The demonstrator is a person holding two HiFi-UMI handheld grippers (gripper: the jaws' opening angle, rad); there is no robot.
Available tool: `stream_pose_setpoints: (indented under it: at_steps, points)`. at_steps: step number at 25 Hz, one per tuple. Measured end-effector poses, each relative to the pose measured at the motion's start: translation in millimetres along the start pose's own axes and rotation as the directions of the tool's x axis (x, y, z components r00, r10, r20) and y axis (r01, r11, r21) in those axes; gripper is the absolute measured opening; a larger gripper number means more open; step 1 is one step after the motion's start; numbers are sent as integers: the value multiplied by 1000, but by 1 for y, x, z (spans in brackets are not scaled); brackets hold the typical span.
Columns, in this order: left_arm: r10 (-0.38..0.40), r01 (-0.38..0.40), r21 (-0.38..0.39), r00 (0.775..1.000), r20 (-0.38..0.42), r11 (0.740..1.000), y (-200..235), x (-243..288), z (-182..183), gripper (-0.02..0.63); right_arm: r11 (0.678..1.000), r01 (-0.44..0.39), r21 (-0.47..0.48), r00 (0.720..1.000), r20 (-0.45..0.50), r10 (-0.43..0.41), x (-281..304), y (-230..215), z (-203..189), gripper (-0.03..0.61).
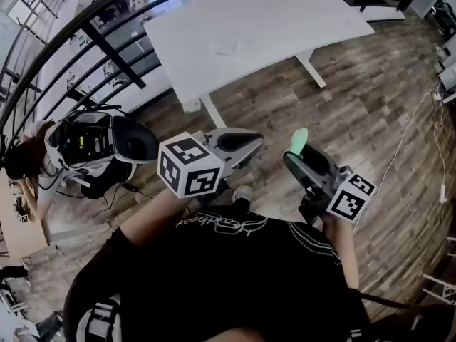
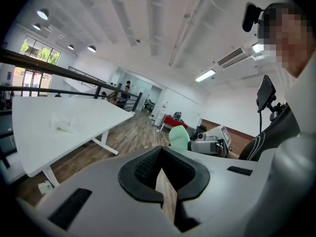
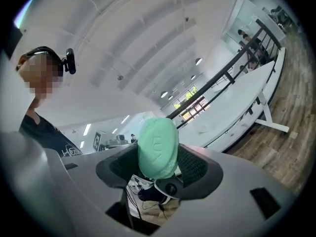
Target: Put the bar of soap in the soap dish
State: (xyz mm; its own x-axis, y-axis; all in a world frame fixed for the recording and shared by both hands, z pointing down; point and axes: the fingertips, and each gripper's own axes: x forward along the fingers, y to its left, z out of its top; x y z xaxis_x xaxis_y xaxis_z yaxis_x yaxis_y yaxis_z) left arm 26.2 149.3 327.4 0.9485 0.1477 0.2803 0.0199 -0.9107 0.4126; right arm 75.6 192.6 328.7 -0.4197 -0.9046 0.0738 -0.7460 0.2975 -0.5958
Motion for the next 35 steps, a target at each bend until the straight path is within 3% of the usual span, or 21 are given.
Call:
stream_pose_setpoints:
  at_steps: [7, 14, 35]
  points:
    - [64, -65, -32, 998, -29, 997, 89, 21, 30, 8, 999, -22, 46, 1000, -14, 22, 63, -65, 35, 219]
    - [91, -93, -69, 995, -31, 993, 140, 20, 41, 8, 999, -21, 40, 999, -46, 23, 107, -92, 53, 219]
    - [164, -160, -53, 983, 79, 986, 155, -22, 70, 8, 992, -90, -88, 993, -89, 82, 133, -57, 77, 219]
